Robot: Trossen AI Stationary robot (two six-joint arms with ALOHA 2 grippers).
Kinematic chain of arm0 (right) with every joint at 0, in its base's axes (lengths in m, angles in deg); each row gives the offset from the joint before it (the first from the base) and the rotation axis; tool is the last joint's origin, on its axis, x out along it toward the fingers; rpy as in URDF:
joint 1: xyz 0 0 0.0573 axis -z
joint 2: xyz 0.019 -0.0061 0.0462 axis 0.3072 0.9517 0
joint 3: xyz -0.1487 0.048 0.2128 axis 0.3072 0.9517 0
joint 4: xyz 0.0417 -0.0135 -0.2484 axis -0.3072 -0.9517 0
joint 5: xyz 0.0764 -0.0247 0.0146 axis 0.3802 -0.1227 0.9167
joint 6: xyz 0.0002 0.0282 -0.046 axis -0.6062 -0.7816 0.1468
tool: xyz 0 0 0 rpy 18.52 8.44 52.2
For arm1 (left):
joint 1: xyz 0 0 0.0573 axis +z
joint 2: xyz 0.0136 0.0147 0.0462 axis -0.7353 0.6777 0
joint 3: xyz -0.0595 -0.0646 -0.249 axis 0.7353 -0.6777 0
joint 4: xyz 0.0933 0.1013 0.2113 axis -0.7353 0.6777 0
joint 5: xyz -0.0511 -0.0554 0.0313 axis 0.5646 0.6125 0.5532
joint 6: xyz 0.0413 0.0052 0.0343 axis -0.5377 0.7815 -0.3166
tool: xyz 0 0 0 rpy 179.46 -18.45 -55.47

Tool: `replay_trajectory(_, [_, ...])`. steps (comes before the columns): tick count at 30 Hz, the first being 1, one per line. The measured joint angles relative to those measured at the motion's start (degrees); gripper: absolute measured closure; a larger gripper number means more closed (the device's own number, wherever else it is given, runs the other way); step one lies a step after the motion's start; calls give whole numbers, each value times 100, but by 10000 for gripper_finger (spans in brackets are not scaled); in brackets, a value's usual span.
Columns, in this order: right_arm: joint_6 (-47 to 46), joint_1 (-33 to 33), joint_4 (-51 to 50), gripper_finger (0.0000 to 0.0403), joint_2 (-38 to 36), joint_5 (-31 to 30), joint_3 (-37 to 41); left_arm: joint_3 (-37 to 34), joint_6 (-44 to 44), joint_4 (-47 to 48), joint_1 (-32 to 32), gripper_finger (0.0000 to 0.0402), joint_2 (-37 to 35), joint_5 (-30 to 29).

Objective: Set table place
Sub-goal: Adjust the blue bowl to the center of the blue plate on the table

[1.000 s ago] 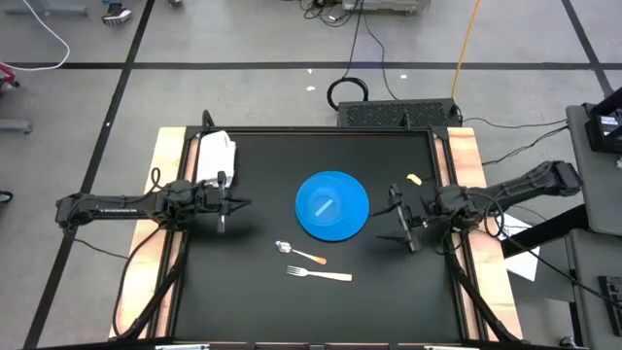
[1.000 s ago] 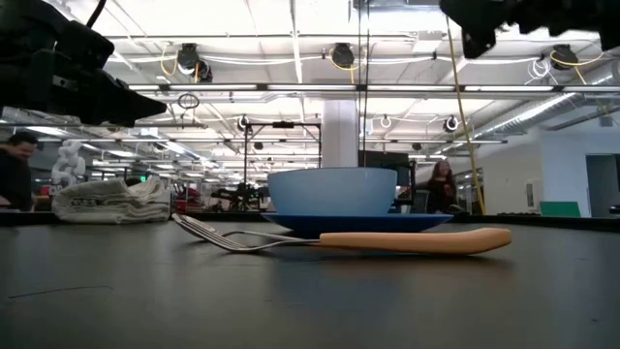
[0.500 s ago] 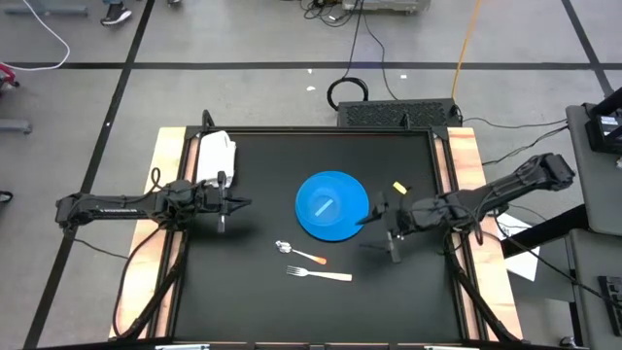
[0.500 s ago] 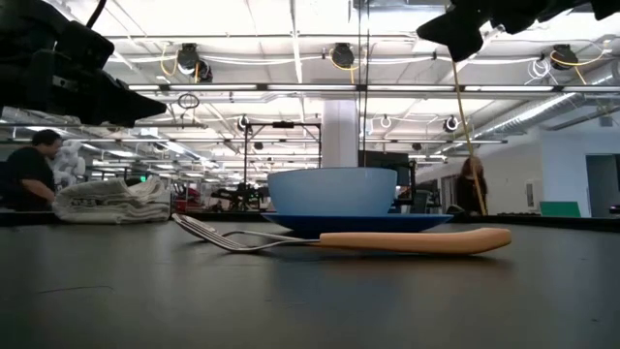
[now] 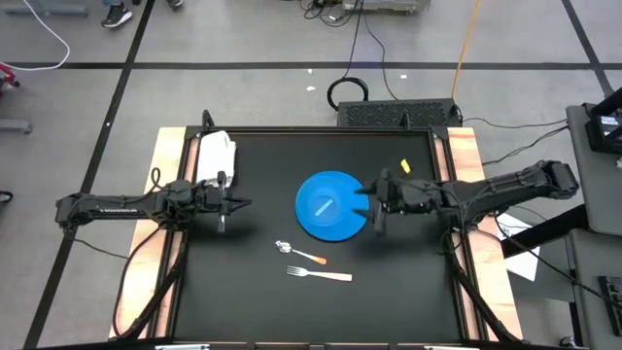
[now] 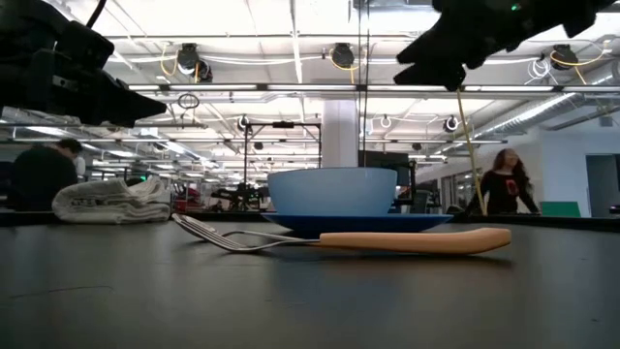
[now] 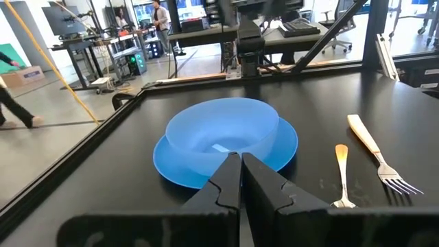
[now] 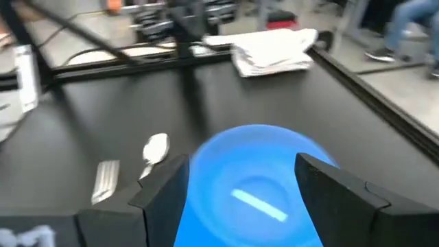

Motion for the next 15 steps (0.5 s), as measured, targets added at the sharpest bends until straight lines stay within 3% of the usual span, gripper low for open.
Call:
replay_trajectory(6, [-30, 441, -1374, 144, 366, 20, -840, 0, 8, -2, 0, 382, 0, -1])
replay_trajectory(15, [-326, 981, -3362, 145, 1706, 14, -2733, 0, 27, -4, 0, 382, -1, -2])
